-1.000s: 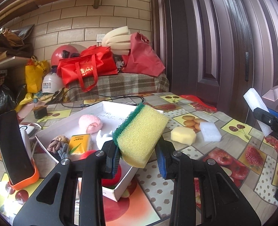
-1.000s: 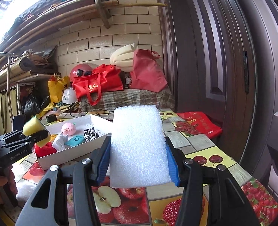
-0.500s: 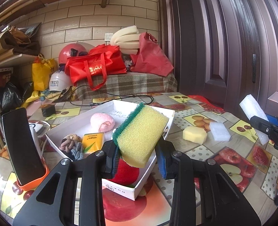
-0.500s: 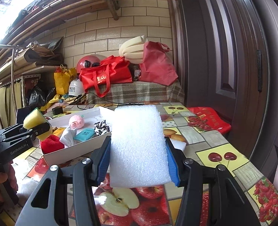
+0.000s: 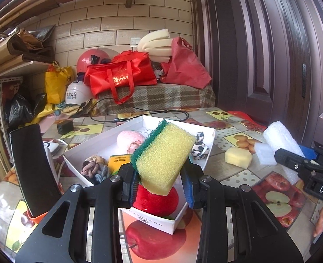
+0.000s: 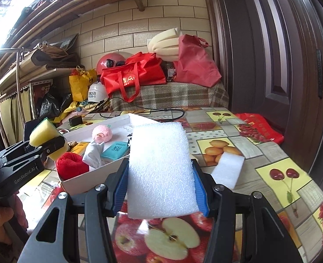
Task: Organize soft objects
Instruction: 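Carry the yellow sponge and white foam pad over the white box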
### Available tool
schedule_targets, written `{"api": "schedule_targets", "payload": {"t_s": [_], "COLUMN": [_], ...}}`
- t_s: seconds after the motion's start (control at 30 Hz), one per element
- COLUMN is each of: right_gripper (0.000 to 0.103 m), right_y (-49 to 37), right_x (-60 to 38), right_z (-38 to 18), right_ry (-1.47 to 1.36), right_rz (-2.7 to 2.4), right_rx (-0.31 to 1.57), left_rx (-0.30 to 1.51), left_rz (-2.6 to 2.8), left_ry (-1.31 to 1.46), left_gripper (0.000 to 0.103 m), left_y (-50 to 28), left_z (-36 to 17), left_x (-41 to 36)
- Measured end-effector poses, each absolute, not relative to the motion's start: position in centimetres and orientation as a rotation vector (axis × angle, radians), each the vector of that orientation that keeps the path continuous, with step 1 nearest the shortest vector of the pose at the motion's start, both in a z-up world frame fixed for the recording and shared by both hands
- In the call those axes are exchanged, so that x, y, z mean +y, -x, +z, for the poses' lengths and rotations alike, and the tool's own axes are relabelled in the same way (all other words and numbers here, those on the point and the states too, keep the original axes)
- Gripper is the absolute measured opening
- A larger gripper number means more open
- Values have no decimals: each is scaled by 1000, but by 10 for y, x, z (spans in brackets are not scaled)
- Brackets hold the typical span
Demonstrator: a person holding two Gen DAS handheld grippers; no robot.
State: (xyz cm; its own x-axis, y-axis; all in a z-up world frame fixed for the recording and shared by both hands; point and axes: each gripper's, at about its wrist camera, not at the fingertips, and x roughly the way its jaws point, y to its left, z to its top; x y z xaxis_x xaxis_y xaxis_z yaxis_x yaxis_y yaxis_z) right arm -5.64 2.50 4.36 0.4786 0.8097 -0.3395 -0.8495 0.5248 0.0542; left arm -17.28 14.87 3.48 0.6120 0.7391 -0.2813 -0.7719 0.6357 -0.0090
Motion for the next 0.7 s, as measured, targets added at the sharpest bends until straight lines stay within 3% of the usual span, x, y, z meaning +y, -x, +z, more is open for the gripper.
{"api": "schedule_targets", "payload": {"t_s": [0.7], "right_gripper": [53], "right_y": [85], "right_x": [108], "right_z": [37], "right_ry": [275], "right_rz": [1115], "right_rx": [358], "left_rx": [284], "left_rz": [964], "left_ry": [159], "left_gripper": [33], "left_y": [181], "left_z": [30], "left_x": [180]}}
